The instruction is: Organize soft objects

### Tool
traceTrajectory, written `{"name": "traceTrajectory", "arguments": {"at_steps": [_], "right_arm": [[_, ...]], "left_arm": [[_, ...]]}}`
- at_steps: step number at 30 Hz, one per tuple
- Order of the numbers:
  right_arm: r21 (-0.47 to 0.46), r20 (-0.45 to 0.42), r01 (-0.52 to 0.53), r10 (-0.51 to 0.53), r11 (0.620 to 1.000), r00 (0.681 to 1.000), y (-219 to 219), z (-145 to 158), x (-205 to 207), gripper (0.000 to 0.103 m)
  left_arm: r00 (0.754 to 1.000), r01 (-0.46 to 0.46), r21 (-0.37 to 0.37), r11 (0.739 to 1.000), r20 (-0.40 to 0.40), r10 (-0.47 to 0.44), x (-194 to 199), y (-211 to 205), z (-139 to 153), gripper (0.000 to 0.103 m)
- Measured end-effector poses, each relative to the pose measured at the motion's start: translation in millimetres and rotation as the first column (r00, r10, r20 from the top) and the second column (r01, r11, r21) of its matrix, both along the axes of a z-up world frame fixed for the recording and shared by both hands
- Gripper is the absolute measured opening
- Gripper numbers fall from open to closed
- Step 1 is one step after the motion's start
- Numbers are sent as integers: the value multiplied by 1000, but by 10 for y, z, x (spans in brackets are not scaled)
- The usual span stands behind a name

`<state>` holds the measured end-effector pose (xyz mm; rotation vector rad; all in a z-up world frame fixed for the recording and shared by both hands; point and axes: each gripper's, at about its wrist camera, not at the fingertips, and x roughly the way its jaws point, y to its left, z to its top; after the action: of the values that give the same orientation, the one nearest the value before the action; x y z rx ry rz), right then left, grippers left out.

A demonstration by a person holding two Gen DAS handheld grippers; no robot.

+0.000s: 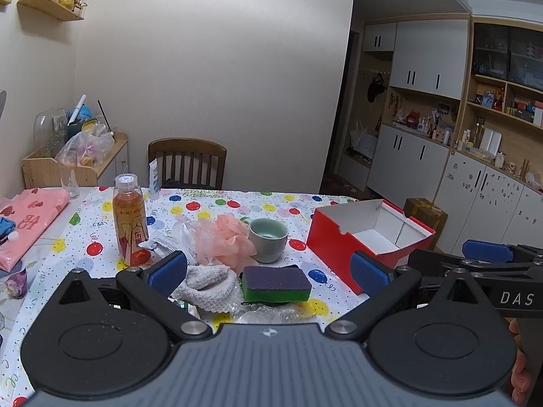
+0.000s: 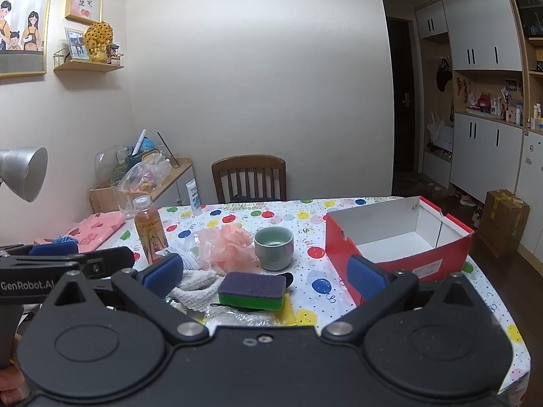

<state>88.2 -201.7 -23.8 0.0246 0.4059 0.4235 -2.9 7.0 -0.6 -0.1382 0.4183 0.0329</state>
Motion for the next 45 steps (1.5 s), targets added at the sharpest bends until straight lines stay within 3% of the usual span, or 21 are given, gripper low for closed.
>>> {"name": "traceTrajectory", "arguments": {"at_steps": [29,45], "right_arm": [[14,23,-22,22,1000,999,12,44,-19,103],[25,-20,-34,35,999,999,93,-52,263,103]], "left_arm": [[1000,-21,-48,999,15,22,-77,64,68,103],[999,-31,-65,997,-16,30,250,200,-29,103]]}}
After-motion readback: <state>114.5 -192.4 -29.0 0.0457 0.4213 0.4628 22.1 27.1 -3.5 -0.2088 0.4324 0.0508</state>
